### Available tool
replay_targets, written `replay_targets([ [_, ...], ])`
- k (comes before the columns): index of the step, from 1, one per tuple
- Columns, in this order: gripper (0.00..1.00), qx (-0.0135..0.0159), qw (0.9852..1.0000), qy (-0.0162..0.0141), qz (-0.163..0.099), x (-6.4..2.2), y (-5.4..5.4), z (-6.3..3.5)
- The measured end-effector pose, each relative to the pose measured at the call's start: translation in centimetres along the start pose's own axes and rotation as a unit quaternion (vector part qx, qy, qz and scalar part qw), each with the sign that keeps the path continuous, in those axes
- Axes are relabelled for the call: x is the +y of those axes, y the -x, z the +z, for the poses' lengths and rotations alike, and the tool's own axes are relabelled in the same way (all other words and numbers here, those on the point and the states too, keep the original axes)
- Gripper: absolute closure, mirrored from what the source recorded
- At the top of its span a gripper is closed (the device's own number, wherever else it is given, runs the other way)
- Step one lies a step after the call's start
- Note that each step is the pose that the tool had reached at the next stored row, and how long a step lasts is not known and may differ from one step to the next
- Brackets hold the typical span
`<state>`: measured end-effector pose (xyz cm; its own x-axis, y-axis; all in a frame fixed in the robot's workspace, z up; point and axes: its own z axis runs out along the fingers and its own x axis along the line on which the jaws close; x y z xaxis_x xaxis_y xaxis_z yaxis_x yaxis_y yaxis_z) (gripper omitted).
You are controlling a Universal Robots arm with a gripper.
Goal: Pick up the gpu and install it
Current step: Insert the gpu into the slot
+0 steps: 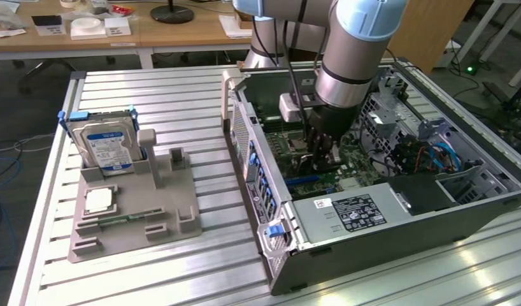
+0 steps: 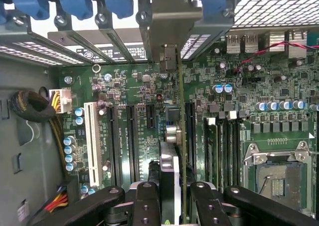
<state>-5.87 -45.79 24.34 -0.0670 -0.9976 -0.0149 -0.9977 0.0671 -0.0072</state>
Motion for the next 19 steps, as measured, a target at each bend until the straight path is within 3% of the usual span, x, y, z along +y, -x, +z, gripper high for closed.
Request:
replay_targets([
  [19,0.72,-0.0003,1.0,0.0,0.0,0.3,0.0,1.07],
])
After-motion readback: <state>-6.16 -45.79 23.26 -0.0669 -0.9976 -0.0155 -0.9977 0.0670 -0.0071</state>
